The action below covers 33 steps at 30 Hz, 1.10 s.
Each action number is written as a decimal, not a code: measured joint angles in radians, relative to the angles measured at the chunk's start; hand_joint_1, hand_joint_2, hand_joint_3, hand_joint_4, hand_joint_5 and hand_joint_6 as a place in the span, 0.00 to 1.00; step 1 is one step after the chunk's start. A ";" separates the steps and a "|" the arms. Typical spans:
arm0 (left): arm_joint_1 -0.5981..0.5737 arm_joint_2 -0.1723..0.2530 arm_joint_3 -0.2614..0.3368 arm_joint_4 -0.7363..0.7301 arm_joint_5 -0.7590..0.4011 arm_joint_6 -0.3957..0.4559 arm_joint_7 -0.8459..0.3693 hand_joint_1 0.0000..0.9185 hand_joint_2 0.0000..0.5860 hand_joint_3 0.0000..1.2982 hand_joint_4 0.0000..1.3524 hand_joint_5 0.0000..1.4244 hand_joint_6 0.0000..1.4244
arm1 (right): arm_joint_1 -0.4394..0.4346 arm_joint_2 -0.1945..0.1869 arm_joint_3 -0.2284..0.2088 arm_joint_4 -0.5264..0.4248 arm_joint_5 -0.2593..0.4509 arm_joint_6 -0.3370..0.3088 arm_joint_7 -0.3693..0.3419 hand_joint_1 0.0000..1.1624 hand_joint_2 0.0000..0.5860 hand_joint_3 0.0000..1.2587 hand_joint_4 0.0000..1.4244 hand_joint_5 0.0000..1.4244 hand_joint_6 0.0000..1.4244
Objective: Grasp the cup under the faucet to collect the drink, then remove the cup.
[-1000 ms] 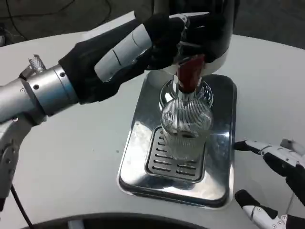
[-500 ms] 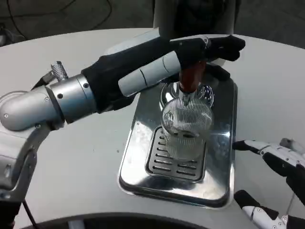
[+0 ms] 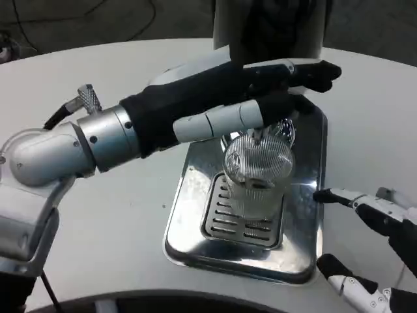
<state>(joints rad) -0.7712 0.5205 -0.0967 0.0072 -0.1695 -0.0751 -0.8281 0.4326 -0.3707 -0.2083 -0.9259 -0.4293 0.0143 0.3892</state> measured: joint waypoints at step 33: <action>-0.037 0.000 -0.059 0.111 0.107 -0.258 0.019 0.00 0.16 0.12 0.03 0.09 0.10 | -0.101 0.054 0.109 0.016 0.048 0.149 0.009 0.42 0.61 0.15 0.11 0.12 0.01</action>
<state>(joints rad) -0.8084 0.5202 -0.1562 0.1183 -0.0630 -0.3330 -0.8088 0.3312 -0.3166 -0.0989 -0.9099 -0.3817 0.1631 0.3980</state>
